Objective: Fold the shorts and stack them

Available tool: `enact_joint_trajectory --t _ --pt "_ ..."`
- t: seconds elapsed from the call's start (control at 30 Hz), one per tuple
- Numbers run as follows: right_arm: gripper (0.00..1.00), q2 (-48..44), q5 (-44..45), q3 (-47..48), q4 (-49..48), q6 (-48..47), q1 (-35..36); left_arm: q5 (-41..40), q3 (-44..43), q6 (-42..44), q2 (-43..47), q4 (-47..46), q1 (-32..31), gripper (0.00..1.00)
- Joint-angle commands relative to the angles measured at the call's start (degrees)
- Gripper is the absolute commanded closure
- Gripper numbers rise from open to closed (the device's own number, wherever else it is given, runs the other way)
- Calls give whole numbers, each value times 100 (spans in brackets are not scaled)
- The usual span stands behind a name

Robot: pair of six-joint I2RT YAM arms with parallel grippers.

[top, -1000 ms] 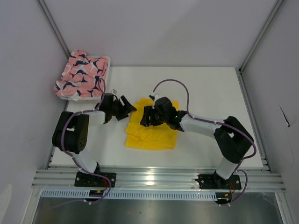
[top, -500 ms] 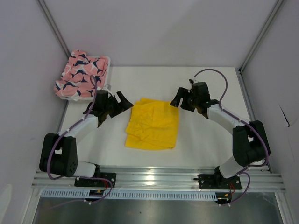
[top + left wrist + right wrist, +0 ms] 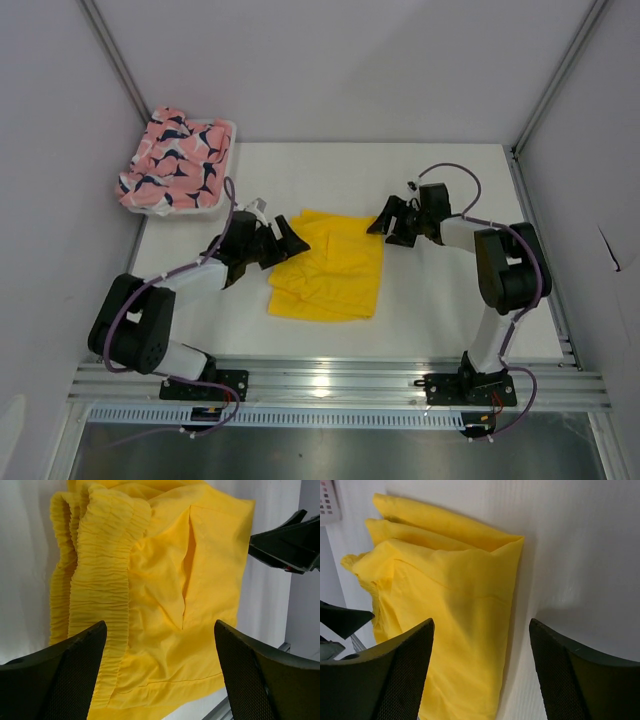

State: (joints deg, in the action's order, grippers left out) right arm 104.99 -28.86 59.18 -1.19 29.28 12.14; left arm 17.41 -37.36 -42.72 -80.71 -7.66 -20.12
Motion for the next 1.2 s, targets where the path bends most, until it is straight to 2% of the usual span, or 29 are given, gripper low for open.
enact_joint_trajectory --t 0.0,0.13,0.33,0.43,0.47,0.57,0.7,0.9,0.93,1.0,1.17 --pt "22 372 -558 366 -566 244 -63 166 185 -385 -287 -745 -167 11" --pt "28 733 -937 463 -1057 526 -150 97 483 -623 -490 -1245 -256 12" --pt "37 935 -1139 507 -1357 684 -212 -176 897 -755 -499 -1536 -273 12" --pt "45 1023 -1218 516 -1436 720 -230 -255 942 -729 -429 -1519 -273 12" --pt "51 1041 -1244 507 -1480 781 -238 -290 898 -694 -420 -1484 -282 12" --pt "59 1111 -1323 489 -1656 912 -256 -273 845 -589 -376 -1405 -282 12" --pt "70 1173 -1341 516 -1823 1062 -326 -212 232 -281 -332 -696 -247 10" --pt "97 1147 -1245 333 -2200 1509 -502 -308 -376 9 283 167 -194 8" --pt "100 1016 -1088 201 -2332 1633 -650 -395 -499 44 379 412 -177 8" --pt "100 840 -938 -263 -2770 1914 -888 -449 -535 106 660 555 -142 7" --pt "100 146 -419 -1284 -3159 2591 -2168 -563 -491 185 978 722 -89 7"
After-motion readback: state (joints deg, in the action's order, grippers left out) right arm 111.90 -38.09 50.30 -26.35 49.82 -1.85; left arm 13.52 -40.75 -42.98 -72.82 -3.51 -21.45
